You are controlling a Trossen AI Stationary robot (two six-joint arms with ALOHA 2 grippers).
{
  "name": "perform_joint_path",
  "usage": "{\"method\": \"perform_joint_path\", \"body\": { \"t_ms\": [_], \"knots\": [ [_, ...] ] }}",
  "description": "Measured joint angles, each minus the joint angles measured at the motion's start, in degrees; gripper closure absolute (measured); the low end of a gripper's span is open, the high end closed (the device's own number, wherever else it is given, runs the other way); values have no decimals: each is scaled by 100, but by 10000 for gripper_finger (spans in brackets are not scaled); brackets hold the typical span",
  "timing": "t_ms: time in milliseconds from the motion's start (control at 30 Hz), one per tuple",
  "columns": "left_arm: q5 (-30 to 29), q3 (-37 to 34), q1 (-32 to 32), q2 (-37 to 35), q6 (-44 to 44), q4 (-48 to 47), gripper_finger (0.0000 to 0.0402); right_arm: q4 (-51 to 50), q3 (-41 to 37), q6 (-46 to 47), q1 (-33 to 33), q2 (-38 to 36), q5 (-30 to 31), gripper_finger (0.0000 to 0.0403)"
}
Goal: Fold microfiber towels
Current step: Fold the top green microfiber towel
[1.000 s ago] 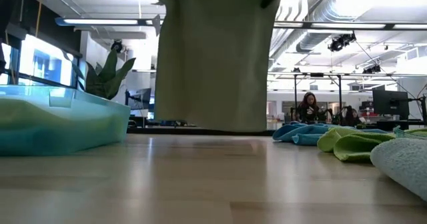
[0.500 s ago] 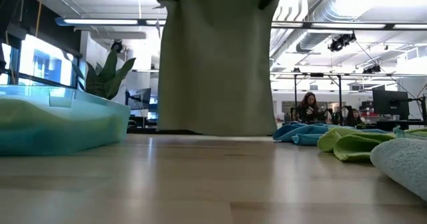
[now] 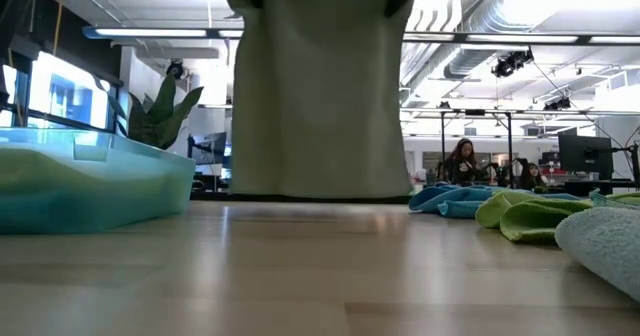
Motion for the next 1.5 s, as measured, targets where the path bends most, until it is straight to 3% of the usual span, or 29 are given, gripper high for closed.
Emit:
{"method": "perform_joint_path", "body": {
  "t_ms": [100, 267, 567, 700, 900, 1267, 1500],
  "knots": [
    [448, 0, 6, 0, -510, 0, 402, -161, 2, 324, -15, 0, -109, 403],
    [1864, -470, -147, -15, -1418, 9, 402, -751, -74, 1279, 35, 58, -1186, 403],
    [2277, -2839, -952, 2, -2005, 119, 402, -673, -1968, 2173, 453, 92, -2305, 403],
    [2747, -3797, -1283, 7, -2220, 842, 402, -401, -2747, 2423, 823, 98, -2743, 403],
    [3511, -4699, -1829, 7, -2592, 2027, 402, 339, -3516, 2799, 1270, 96, -3524, 403],
    [3916, -5215, -2847, 2, -3576, 2636, 402, 1026, -4176, 3239, 1978, 94, -4700, 403],
    [4306, -5215, -3165, 2, -3492, 3280, 402, 1037, -4177, 2895, 2200, 90, -5042, 403]
  ]
}}
